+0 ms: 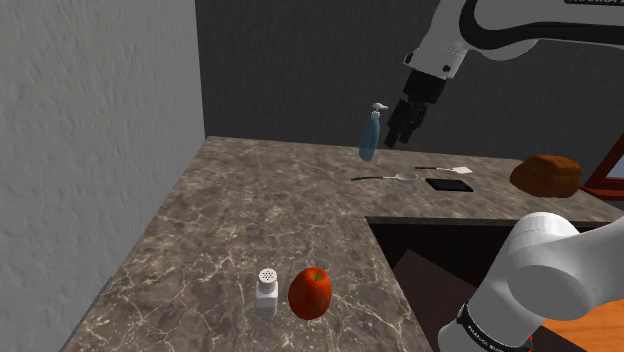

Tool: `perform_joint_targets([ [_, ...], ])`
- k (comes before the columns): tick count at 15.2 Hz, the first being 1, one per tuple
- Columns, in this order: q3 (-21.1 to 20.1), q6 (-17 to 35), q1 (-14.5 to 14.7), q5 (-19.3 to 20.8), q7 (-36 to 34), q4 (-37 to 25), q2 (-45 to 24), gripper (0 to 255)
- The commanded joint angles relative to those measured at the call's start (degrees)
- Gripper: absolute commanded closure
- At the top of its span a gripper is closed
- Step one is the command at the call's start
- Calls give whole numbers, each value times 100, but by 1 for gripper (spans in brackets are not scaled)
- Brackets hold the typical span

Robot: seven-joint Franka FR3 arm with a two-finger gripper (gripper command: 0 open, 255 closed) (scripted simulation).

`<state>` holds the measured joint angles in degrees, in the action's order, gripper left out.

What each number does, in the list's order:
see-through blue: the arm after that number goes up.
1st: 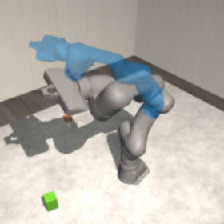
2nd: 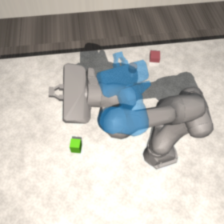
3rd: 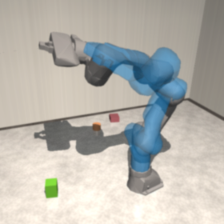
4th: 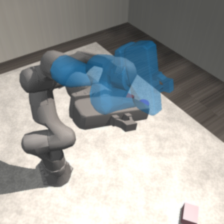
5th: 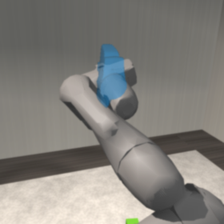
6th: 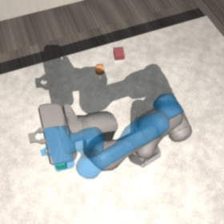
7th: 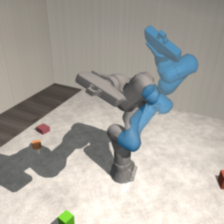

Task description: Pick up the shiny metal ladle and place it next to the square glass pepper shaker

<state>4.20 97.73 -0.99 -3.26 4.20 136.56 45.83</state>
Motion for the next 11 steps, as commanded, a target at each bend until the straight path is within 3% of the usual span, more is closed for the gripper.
perform_joint_targets([
  [1, 0, 0, 0, 0, 0, 0, 0, 0],
  [11, 1503, 534, 57, 834, 2533, 194, -756, 0],
])
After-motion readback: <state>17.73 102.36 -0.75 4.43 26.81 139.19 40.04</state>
